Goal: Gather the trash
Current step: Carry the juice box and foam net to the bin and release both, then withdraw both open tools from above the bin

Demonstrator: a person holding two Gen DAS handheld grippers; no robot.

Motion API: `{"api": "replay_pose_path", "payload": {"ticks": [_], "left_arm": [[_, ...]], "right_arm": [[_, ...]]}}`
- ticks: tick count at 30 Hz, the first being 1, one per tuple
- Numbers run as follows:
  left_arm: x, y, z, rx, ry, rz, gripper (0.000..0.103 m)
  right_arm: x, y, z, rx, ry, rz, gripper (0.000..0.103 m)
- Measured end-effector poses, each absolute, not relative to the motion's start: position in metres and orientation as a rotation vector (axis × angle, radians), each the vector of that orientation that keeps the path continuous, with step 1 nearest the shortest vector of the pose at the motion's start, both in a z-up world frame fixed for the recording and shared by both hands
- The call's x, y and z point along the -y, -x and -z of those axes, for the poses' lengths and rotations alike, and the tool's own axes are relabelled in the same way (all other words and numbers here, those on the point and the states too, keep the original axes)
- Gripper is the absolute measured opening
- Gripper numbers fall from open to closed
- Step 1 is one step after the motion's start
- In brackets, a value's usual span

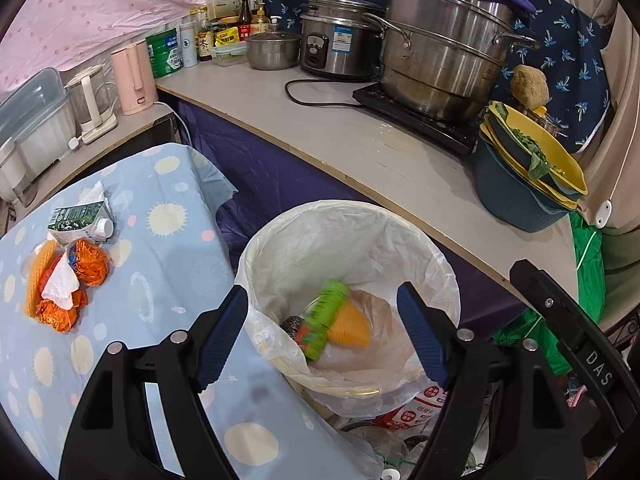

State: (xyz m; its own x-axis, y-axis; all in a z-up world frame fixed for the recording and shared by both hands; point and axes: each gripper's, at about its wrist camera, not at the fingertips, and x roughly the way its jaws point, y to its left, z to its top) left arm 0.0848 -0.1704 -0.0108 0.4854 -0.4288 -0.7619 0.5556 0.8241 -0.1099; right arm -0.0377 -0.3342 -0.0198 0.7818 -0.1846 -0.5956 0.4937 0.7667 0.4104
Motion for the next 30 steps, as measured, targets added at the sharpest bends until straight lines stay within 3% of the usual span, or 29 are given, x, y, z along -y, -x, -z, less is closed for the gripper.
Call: {"api": "replay_pose_path", "payload": {"ticks": [30], "left_arm": [[0.104,-0.09,0.005,-0.862,-0.102,0.487,0.074]], "right_arm": [[0.279,0.013,0.008,-0.589,-0.52,0.31,0.052]]}}
